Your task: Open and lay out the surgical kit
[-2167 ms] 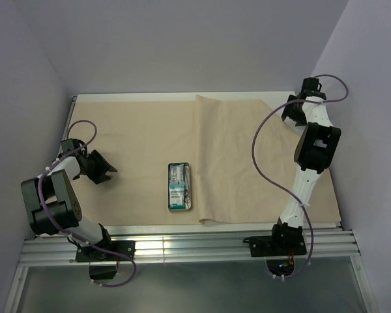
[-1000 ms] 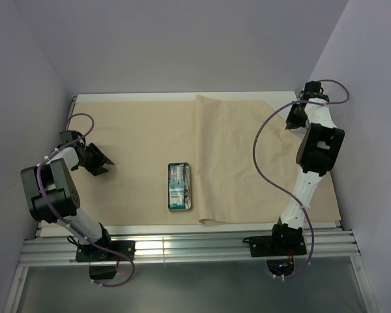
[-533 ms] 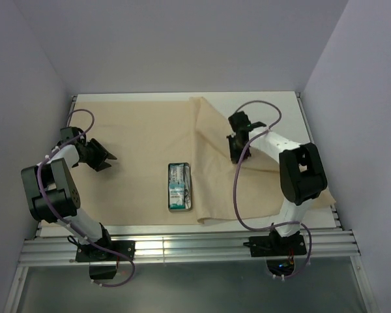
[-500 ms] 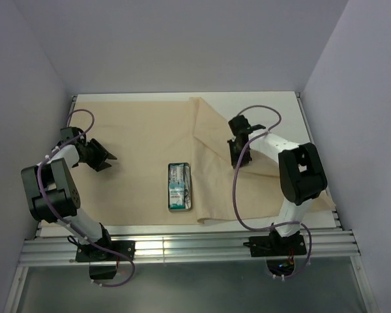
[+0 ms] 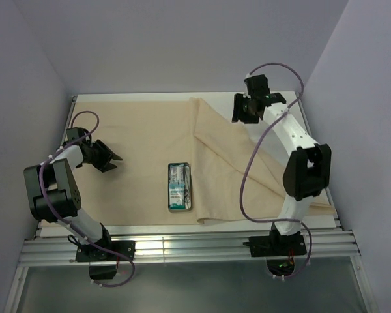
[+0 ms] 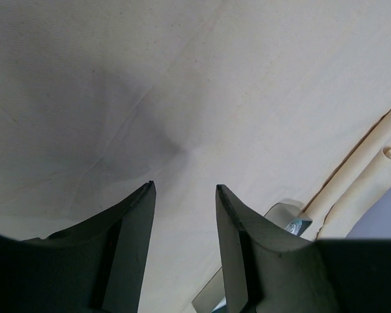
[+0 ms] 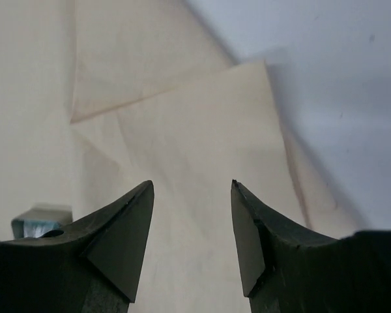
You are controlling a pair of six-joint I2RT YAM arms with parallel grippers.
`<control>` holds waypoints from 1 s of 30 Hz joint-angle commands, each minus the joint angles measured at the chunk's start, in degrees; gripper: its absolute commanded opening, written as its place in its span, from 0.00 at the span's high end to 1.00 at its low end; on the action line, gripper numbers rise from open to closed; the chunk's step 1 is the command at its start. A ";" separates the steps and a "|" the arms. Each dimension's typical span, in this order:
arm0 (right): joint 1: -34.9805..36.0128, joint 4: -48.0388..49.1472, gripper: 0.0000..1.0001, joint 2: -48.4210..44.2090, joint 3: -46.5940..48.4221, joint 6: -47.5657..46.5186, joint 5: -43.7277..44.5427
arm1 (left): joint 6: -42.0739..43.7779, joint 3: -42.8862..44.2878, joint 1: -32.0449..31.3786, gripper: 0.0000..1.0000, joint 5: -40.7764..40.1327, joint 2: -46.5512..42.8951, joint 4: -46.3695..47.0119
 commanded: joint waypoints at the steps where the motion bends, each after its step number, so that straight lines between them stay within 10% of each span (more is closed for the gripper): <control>1: -3.28 -2.66 0.42 10.65 5.62 -2.24 -2.44 | -0.36 1.17 -0.46 0.51 -1.18 -2.76 -1.92; 17: -8.56 -0.03 0.47 27.29 18.03 -7.26 -7.53 | 0.61 2.14 -1.07 0.51 -4.61 -1.18 -4.66; 25: -9.44 0.33 0.93 28.78 20.92 -5.68 -8.24 | 0.08 -0.85 -1.25 0.51 -5.13 -1.80 -3.16; 30: -9.62 0.15 1.00 29.22 22.95 -5.67 -8.42 | 0.43 -0.85 -1.25 0.51 -6.01 -1.88 -3.78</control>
